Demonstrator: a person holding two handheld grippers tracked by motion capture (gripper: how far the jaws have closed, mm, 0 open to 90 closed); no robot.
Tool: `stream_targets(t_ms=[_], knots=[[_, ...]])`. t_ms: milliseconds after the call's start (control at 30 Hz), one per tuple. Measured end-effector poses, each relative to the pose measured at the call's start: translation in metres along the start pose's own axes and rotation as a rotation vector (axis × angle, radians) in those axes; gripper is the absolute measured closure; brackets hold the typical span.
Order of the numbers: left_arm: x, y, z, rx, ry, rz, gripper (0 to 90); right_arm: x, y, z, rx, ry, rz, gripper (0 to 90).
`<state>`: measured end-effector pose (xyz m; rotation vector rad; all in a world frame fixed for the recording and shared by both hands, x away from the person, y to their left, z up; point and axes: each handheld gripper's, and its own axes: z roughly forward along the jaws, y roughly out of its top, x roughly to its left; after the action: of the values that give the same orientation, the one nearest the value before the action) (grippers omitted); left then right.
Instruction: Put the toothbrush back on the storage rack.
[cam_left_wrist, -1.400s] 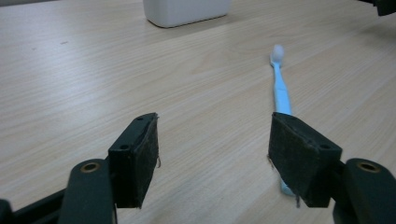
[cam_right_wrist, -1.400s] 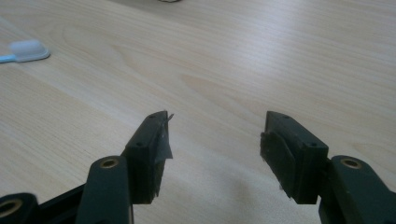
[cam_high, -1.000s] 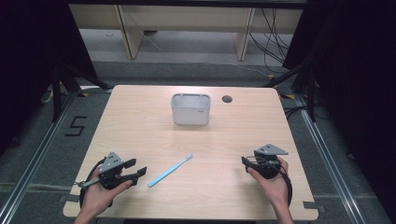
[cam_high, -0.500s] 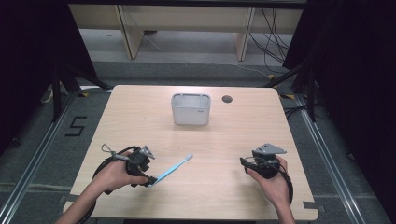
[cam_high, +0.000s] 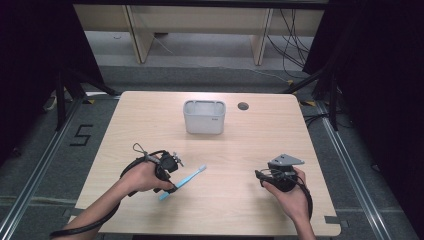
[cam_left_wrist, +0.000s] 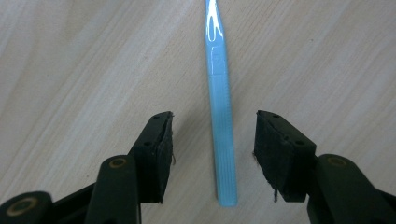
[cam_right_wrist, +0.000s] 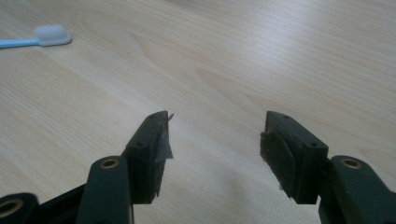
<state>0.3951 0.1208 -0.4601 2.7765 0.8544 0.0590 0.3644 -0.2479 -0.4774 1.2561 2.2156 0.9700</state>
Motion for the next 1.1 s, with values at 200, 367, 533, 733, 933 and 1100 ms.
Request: stream_targets(t_ms=[200,367,533,733,933,1100], knots=[[0.000,0.015,0.011,0.030,-0.010,0.026,50.8,0.000,-0.001,0.002,0.001,-0.002,-0.013,41.9],[-0.001,0.020,0.014,0.049,-0.008,0.044,51.4,-0.001,-0.001,0.002,-0.003,-0.002,-0.017,42.0],[-0.003,0.025,0.019,0.072,0.004,0.052,54.8,0.003,-0.001,0.001,0.015,0.010,0.005,42.0],[-0.005,0.030,0.020,0.076,0.005,0.054,57.7,0.001,0.000,0.001,0.005,0.001,-0.023,42.0],[-0.004,0.032,0.022,0.086,0.007,0.044,59.9,0.002,-0.001,0.002,0.005,0.004,-0.013,41.9],[-0.005,0.034,0.024,0.104,-0.002,0.038,61.8,0.001,-0.001,0.002,0.001,0.004,-0.014,42.0]])
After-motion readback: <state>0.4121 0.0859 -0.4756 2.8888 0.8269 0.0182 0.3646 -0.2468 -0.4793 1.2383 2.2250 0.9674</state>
